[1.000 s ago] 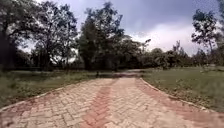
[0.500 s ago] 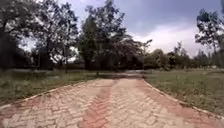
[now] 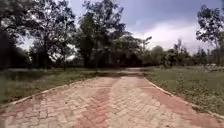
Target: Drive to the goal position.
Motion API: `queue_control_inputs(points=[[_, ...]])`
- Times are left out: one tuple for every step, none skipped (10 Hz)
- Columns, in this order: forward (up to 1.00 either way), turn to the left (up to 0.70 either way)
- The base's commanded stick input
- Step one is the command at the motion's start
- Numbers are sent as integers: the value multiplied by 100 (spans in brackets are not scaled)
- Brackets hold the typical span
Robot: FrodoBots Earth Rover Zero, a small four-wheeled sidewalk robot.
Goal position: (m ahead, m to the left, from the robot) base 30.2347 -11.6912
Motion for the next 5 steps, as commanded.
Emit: queue_control_inputs(points=[[70, 0], [70, 0], [70, 0], [70, 0], [70, 0]])
